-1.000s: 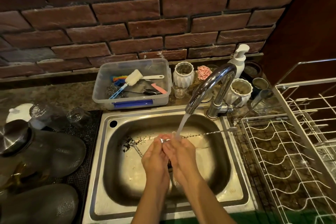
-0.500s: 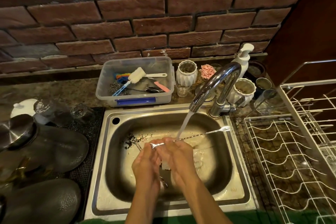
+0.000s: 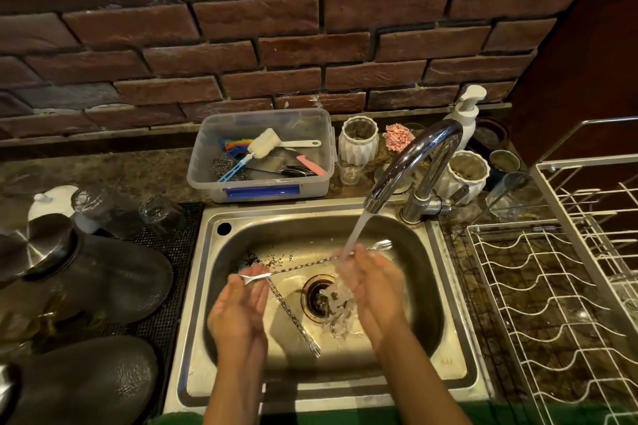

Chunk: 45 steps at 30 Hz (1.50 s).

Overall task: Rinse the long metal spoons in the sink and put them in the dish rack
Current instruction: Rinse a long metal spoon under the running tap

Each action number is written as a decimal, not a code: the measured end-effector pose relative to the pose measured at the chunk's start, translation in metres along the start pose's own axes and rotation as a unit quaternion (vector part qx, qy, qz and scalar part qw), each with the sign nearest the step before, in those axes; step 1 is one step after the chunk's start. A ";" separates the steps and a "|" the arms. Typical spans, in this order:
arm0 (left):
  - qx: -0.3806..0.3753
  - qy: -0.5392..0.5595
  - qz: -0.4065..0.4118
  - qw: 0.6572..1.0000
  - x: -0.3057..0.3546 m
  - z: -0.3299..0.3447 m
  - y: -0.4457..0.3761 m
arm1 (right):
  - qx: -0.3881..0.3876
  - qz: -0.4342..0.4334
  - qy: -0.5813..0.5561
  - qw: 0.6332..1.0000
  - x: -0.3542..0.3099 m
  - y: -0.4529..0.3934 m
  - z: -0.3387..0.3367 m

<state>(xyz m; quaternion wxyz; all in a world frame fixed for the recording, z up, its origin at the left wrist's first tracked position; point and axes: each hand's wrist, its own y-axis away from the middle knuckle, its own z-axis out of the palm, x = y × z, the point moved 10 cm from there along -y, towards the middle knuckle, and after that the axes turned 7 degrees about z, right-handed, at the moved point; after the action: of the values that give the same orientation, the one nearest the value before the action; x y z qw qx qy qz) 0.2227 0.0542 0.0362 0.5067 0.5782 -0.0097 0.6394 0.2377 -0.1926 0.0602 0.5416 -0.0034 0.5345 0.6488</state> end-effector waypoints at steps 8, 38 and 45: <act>0.020 -0.014 -0.022 0.999 -0.016 -0.001 0.015 | -0.026 0.039 0.049 0.998 0.026 0.010 0.025; -0.014 -0.023 0.036 0.999 0.018 -0.018 -0.009 | -0.010 0.054 -0.040 0.998 0.013 -0.010 -0.001; -0.064 0.002 -0.023 0.998 -0.018 0.031 0.016 | -0.011 0.044 -0.097 0.994 -0.002 -0.013 -0.020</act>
<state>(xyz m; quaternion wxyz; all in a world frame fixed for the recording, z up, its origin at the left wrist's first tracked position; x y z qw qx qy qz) 0.2314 0.0166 0.0415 0.5570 0.5434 -0.0364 0.6270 0.2358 -0.2096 0.0440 0.5613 0.0774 0.4721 0.6753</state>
